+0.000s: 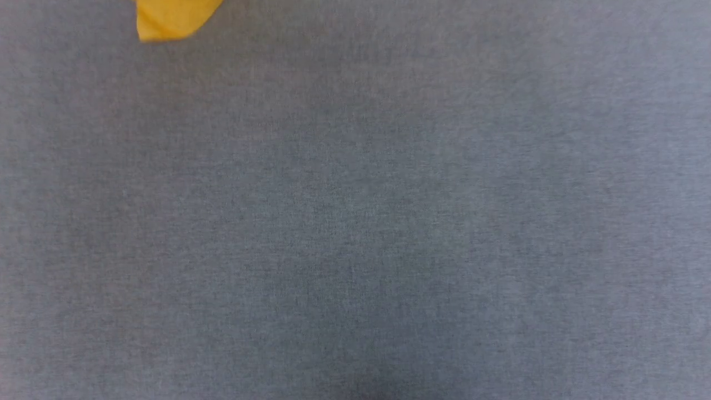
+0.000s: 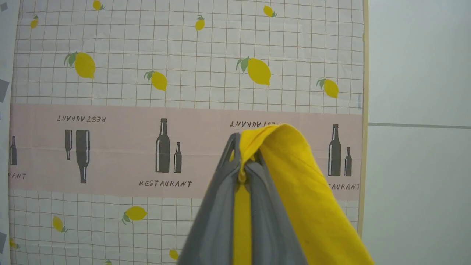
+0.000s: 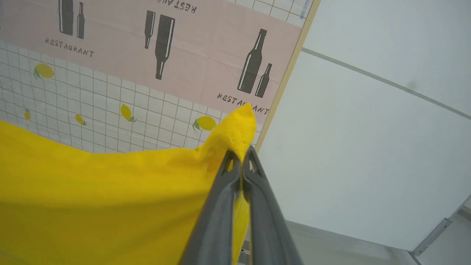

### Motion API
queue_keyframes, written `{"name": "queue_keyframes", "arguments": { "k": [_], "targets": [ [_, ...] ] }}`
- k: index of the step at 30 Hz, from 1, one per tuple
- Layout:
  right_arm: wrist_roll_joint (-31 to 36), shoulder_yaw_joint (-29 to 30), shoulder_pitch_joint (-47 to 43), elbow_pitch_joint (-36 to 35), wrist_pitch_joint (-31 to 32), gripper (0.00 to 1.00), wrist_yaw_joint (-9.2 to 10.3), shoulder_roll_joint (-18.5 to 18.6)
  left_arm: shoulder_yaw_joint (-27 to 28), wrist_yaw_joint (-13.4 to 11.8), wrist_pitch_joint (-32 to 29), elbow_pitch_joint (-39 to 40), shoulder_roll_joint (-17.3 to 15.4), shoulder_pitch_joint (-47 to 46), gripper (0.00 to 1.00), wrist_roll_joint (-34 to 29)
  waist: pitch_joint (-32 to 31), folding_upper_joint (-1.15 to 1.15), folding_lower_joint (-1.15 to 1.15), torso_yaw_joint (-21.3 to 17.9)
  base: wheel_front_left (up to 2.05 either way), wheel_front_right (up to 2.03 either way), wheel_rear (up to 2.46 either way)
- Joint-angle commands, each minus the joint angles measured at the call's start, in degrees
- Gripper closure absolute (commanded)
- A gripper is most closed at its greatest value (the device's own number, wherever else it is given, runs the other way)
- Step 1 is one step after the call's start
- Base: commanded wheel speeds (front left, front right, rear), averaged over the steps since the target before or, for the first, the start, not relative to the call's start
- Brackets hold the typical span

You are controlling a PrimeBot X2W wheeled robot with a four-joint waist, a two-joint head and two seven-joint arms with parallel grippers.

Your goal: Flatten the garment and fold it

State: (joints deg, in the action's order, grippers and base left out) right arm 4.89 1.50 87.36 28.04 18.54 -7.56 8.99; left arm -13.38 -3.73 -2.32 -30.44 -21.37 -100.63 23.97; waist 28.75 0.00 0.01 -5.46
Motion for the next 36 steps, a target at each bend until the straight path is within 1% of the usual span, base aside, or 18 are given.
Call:
{"name": "queue_keyframes", "arguments": {
  "k": [1, 6, 10, 13, 15, 17, 21, 24, 27, 31, 33, 36],
  "targets": [
    [0.9, -0.1, 0.6, 1.0, -1.9, 1.00, 0.08, 0.5, -0.1, 1.2, 1.7, -0.7, -0.5, -0.4, 1.00, -0.2, 5.6, 0.00, -0.01, 1.6, 0.00, 0.00, 0.00],
    [2.6, 0.0, -0.3, 5.0, -6.8, 1.00, 0.08, 1.0, -0.2, 4.1, 7.3, -2.8, -1.3, 1.9, 1.00, 0.4, 8.5, 0.00, -0.01, 2.9, 0.00, 0.00, 0.00],
    [2.1, -0.6, -2.0, 7.2, -9.1, 1.00, 0.08, 1.5, -0.1, 5.9, 9.7, -4.2, -1.9, 5.1, 1.00, 1.4, 9.5, 0.00, -0.01, 3.8, 0.00, 0.00, 0.00],
    [0.6, -2.0, -4.2, 8.1, -10.5, 1.00, 0.08, 2.4, -0.5, 7.6, 10.8, -3.6, -2.2, 8.5, 1.00, 2.3, 9.2, 0.00, -0.01, 4.3, 0.00, 0.00, 0.00],
    [-1.3, -3.3, -6.4, 7.8, -11.4, 1.00, 0.08, 3.5, -0.9, 8.6, 11.2, -2.1, -2.5, 12.0, 1.00, 3.3, 8.6, 0.00, -0.01, 4.7, 0.00, 0.00, 0.00],
    [-3.8, -4.5, -9.2, 6.7, -11.8, 1.00, 0.08, 4.6, -0.7, 9.0, 11.4, 0.2, -2.8, 16.0, 1.00, 4.6, 7.5, 0.00, -0.01, 5.0, 0.00, 0.00, 0.00],
    [-9.0, -6.0, -16.6, 1.2, -11.0, 1.00, 0.08, 7.2, 0.0, 9.1, 9.8, 7.1, -3.8, 26.2, 1.00, 7.6, 4.9, 0.00, -0.01, 5.5, 0.00, 0.00, 0.00],
    [-12.4, -6.2, -24.1, -4.0, -9.6, 1.00, 0.08, 8.9, 0.7, 7.2, 8.2, 14.3, -4.5, 35.7, 1.00, 9.3, 2.3, 0.00, -0.01, 5.6, 0.00, 0.00, 0.00],
    [-15.4, -5.5, -33.0, -10.0, -7.8, 1.00, 0.08, 9.9, 1.4, 4.4, 5.6, 22.8, -5.7, 46.8, 1.00, 10.7, -0.6, 0.00, -0.01, 5.5, 0.00, 0.00, 0.00],
    [-17.7, -3.3, -44.3, -17.5, -5.7, 1.00, 0.08, 9.7, 1.5, 0.4, 2.5, 33.5, -7.3, 60.6, 1.00, 10.9, -3.8, 0.00, -0.01, 5.4, 0.00, 0.00, 0.00],
    [-18.1, -2.3, -49.7, -20.6, -4.8, 1.00, 0.08, 9.3, 1.6, -2.0, 1.2, 37.8, -7.9, 67.1, 1.00, 10.8, -5.2, 0.00, -0.01, 5.5, 0.00, 0.00, 0.00],
    [-18.4, -0.9, -56.7, -24.3, -3.9, 1.00, 0.08, 8.0, 1.1, -4.8, -0.7, 42.5, -8.6, 75.9, 1.00, 10.6, -7.0, 0.00, -0.01, 5.4, 0.00, 0.00, 0.00]
  ]
}}
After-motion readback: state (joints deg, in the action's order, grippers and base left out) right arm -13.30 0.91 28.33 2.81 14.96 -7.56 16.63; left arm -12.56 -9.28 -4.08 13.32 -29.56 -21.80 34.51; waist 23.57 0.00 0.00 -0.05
